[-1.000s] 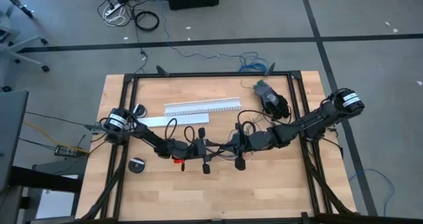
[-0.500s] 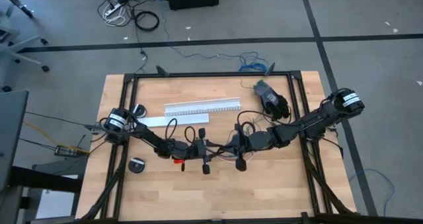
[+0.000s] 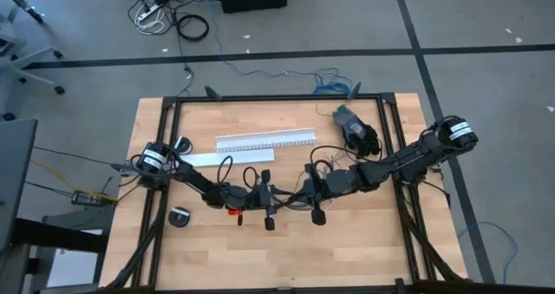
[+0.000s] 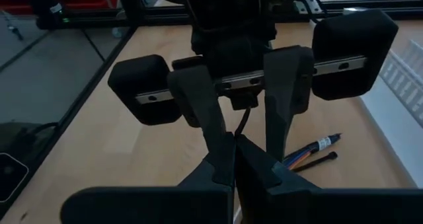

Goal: Ziptie cables
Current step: Wrap the colored wires together using a zip tie

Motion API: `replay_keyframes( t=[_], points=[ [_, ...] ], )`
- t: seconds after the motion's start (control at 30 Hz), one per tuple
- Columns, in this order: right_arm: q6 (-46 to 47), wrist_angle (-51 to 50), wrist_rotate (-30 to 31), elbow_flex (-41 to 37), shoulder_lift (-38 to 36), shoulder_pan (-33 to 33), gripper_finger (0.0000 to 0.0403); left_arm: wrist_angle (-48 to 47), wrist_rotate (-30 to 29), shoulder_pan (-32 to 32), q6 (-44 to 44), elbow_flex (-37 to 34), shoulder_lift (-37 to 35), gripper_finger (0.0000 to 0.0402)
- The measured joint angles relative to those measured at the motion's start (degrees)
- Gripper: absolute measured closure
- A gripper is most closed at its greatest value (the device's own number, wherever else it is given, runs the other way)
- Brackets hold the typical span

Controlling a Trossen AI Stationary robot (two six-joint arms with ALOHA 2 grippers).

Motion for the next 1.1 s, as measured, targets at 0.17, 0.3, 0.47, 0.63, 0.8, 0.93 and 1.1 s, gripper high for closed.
replay_keyframes(
  t=[0.17,0.3,0.47,0.63,0.8,0.93,1.1],
  points=[
    [1.04,-0.13,-1.81,0.00,0.00,0.01,0.0403,-0.32,0.07,-0.02,-0.02,0.00,0.00,0.0300],
    [4.24,-2.80,-2.58,0.04,-0.04,0.64,0.0403,-2.03,0.28,-0.02,-0.02,-0.02,0.00,0.0300],
    [7.28,-6.51,-3.00,0.04,-0.04,1.61,0.0403,-7.68,2.84,-0.02,-2.06,-0.04,0.00,0.0300],
    [7.48,-6.59,-2.99,0.04,-0.25,1.88,0.0403,-11.84,3.61,-0.02,-4.71,-0.10,0.00,0.0300],
    [8.44,-10.65,-1.95,0.04,-1.59,1.87,0.0403,-11.54,3.61,0.00,-5.27,-0.10,0.00,0.0300],
    [9.38,-14.34,0.35,0.04,-2.88,1.87,0.0403,-11.00,3.61,-0.02,-5.29,-0.09,0.00,0.0300],
    [9.14,-14.29,-0.05,0.04,-3.72,1.87,0.0403,-8.13,3.58,0.00,-5.38,-0.09,0.00,0.0300]
  ],
)
